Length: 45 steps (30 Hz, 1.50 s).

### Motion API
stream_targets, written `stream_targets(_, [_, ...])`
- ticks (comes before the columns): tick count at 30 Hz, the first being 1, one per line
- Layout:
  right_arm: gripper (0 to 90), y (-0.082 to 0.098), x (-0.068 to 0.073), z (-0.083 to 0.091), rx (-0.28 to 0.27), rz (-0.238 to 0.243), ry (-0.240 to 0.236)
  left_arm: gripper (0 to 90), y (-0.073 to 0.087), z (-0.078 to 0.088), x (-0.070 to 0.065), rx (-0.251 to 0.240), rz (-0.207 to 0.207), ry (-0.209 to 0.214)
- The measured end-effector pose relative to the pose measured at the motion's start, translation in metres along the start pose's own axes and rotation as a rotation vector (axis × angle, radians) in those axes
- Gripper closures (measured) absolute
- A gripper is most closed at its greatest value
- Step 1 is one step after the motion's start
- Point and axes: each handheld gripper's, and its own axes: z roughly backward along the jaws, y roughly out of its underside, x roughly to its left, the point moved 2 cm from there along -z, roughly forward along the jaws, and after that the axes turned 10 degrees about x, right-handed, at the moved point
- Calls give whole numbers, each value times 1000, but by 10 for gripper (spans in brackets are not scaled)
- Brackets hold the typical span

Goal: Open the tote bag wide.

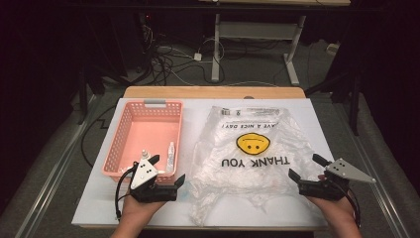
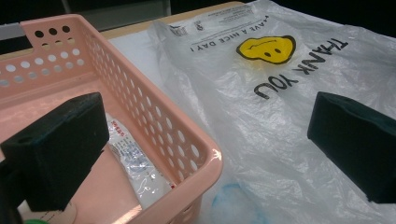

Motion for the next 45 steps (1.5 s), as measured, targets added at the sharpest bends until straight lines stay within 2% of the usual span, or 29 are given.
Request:
stream_targets(6, [2,-1,1,-1,0,7,-3,0,0,2,4,-7,26,6])
stream_targets(16, [1,-3,0,3,-3,16,6,0,-1,2,5,-5,29,6])
stream_targets(17, [2,-2,-2,4,8,0,11,0,-1,2,5,-5,29,4])
stream_targets(19, [2,-3,-6,5,15,5,19,0,-1,2,5,-4,23,4])
stream_targets(20, [3,-2,-9,7,20,0,26,0,-1,3,4,-8,33,17])
stream_targets(23, [8,0,-18,11,35,-18,44,0,-2,5,2,-13,31,22])
stream_targets(24, [12,1,-21,11,42,-21,53,0,-2,4,1,-4,14,10])
stream_targets(27, [30,6,-31,13,77,-37,85,0,-2,2,2,5,23,21])
stream_targets(29, [49,11,-39,12,97,-62,93,0,-2,2,2,7,24,19])
stream_targets(34, [156,24,-56,11,184,-136,130,0,-2,2,4,9,31,11])
stream_targets(38, [258,32,-65,10,233,-189,124,0,-2,1,5,21,37,2])
stream_targets(39, [258,32,-65,10,233,-189,124,0,-2,1,6,23,36,1])
stream_targets(40, [301,37,-68,6,266,-200,115,0,-2,0,6,28,37,3])
stream_targets(45, [406,44,-69,-1,326,-198,90,0,-2,0,6,41,37,1])
